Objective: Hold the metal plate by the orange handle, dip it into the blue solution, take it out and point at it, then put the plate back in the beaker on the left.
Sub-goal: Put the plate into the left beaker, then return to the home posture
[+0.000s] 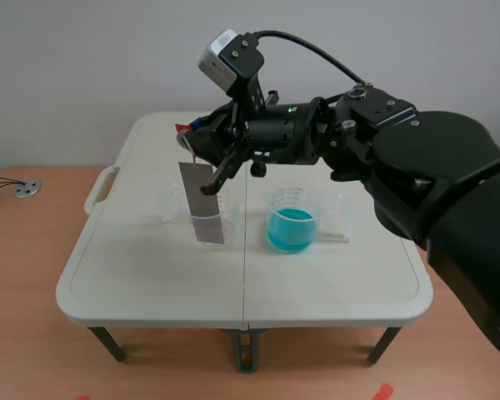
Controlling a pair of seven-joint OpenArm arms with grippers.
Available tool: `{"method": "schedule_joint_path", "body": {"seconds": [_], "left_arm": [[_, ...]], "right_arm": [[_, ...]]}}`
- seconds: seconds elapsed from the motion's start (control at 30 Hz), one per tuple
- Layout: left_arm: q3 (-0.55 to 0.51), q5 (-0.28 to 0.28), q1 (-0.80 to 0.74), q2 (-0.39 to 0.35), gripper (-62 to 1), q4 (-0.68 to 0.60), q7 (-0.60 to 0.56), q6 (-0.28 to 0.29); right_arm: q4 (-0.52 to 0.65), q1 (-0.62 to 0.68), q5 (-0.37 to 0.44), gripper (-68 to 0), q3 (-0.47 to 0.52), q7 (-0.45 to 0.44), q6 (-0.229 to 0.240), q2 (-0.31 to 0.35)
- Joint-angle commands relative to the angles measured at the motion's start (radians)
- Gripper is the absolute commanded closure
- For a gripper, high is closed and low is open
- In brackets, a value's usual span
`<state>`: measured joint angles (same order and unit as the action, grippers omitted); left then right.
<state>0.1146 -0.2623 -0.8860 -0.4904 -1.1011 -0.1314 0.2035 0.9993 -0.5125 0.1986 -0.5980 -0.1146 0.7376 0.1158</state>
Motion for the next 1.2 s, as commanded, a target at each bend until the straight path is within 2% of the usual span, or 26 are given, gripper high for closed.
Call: {"method": "schedule_joint_path", "body": {"seconds": [0.0, 0.4, 0.53, 0.73, 1.0, 1.07, 1.1, 1.13, 1.17], "left_arm": [[-0.003, -0.006, -0.003, -0.006, -1.2, -0.005, -0.009, 0.011], [-0.003, -0.006, 0.006, -0.006, -1.2, -0.005, -0.006, 0.028], [-0.003, -0.006, 0.006, -0.006, -1.2, -0.005, -0.006, 0.027], [-0.003, -0.006, 0.006, -0.006, -1.2, -0.005, -0.006, 0.027], [-0.003, -0.006, 0.006, -0.006, -2.1, -0.005, -0.005, 0.027], [-0.003, -0.006, 0.006, -0.006, -7.5, -0.005, -0.005, 0.027], [-0.003, -0.004, 0.006, -0.006, -12.6, -0.005, -0.006, 0.027], [-0.003, 0.002, 0.006, -0.006, -20.2, -0.005, -0.006, 0.027], [-0.003, 0.015, 0.008, -0.006, -30.8, -0.005, -0.006, 0.027]], "right_arm": [[-0.012, -0.03, 0.014, -1.1, 0.0, -0.019, 0.008, -0.008], [-0.045, -0.032, 0.013, -1.7, 0.0, -0.027, 0.008, -0.008], [-0.045, -0.034, 0.013, -11.5, 0.003, -0.027, 0.008, -0.007], [-0.045, -0.037, 0.014, -17.4, 0.004, -0.027, 0.008, 0.003], [-0.045, -0.039, 0.013, -32.2, 0.026, -0.03, 0.008, 0.015], [-0.045, -0.039, 0.013, -33.5, 0.039, -0.031, 0.008, 0.018], [-0.045, -0.039, 0.013, -35.0, 0.047, -0.031, 0.008, 0.018], [-0.045, -0.039, 0.013, -37.1, 0.055, -0.03, 0.008, 0.018], [-0.045, -0.039, 0.013, -39.7, 0.063, -0.03, 0.008, 0.018]]}}
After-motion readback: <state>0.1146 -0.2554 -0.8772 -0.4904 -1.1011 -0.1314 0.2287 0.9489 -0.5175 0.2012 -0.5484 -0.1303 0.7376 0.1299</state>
